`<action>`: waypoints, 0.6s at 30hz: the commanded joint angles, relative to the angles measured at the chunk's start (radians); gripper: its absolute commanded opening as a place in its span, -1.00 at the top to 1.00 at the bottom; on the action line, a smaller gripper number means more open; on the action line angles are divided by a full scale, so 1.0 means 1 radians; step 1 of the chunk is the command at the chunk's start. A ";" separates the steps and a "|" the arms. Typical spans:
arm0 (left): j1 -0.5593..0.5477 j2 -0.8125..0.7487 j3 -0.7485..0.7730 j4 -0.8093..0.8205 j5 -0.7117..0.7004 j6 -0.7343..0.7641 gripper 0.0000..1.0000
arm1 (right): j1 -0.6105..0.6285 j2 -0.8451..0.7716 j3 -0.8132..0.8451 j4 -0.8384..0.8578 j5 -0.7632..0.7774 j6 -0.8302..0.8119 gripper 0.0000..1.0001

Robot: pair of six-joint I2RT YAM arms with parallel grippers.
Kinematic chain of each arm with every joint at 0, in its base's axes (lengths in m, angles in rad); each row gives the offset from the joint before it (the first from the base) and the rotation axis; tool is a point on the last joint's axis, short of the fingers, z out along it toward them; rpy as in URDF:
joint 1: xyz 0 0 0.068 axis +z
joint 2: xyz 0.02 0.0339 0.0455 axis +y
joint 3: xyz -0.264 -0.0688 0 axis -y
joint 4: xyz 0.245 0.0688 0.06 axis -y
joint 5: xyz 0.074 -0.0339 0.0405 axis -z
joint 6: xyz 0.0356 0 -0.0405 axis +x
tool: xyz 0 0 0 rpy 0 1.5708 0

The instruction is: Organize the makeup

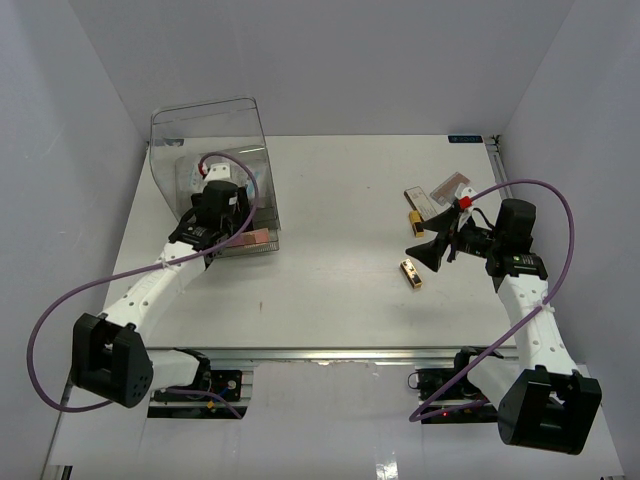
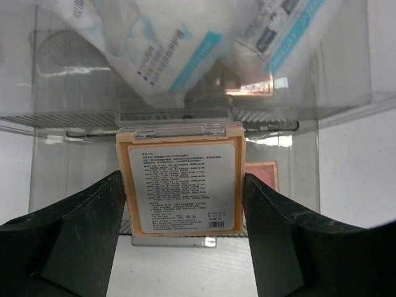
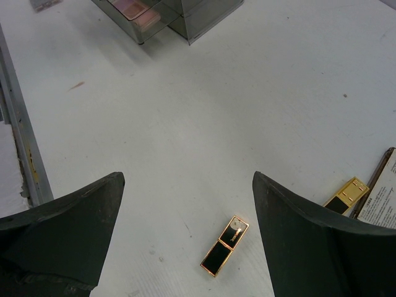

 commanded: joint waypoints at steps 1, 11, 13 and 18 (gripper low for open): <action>0.044 0.007 0.012 0.103 -0.045 0.024 0.18 | -0.005 -0.015 -0.003 0.033 -0.036 0.008 -0.80; 0.086 0.032 -0.020 0.088 -0.044 0.017 -0.72 | -0.005 -0.023 -0.005 0.033 -0.051 0.010 -0.80; 0.087 0.031 -0.019 0.069 -0.034 0.014 -0.88 | -0.005 -0.026 -0.005 0.032 -0.055 0.010 -0.80; 0.089 0.008 -0.037 0.025 -0.017 -0.001 -0.96 | -0.005 -0.032 -0.005 0.031 -0.067 0.011 -0.80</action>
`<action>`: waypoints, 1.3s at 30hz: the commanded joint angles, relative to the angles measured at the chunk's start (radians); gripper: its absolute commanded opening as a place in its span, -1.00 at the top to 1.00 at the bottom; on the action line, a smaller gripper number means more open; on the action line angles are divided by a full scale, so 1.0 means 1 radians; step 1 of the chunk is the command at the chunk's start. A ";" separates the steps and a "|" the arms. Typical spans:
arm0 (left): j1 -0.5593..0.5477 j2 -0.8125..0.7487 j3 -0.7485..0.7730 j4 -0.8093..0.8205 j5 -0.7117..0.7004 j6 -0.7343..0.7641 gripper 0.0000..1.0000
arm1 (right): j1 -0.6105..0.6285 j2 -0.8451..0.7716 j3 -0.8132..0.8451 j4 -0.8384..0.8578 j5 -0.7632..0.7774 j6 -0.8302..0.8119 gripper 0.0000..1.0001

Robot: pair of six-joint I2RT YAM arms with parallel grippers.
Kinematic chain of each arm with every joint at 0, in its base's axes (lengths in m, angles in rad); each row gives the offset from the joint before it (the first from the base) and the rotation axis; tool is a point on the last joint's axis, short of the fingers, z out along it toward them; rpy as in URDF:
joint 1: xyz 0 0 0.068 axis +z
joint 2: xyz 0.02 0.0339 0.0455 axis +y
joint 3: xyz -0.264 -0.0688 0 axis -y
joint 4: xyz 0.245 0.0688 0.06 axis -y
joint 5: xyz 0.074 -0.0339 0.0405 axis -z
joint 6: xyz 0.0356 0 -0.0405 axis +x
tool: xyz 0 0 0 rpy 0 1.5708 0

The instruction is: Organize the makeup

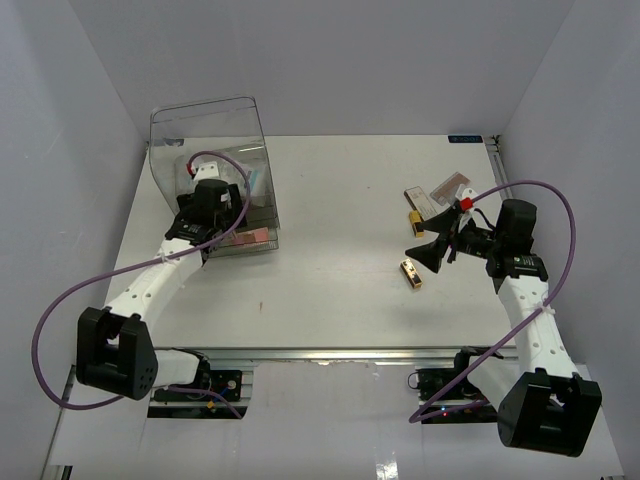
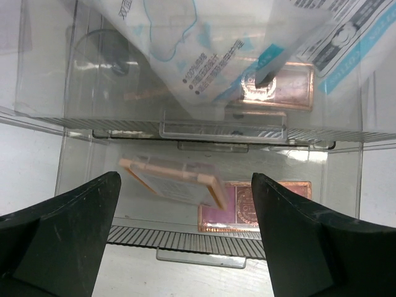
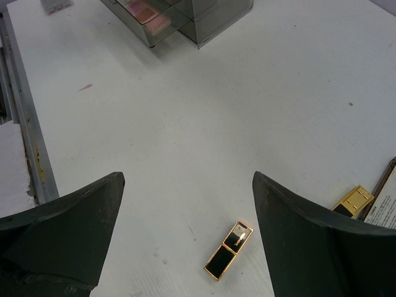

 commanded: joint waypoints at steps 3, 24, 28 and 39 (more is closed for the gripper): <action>0.008 -0.067 -0.037 -0.053 0.027 -0.029 -0.96 | -0.005 -0.028 -0.005 0.031 -0.045 0.013 -0.81; 0.545 -0.304 -0.149 -0.431 0.146 -0.609 -0.96 | 0.009 -0.044 -0.010 0.025 -0.096 0.014 -0.80; 0.644 -0.304 -0.144 -0.466 0.067 -0.669 -0.96 | 0.009 -0.038 -0.013 0.025 -0.107 0.020 -0.80; 0.846 -0.049 -0.150 -0.385 0.162 -0.745 -0.96 | 0.009 -0.015 -0.017 0.023 -0.084 0.014 -0.80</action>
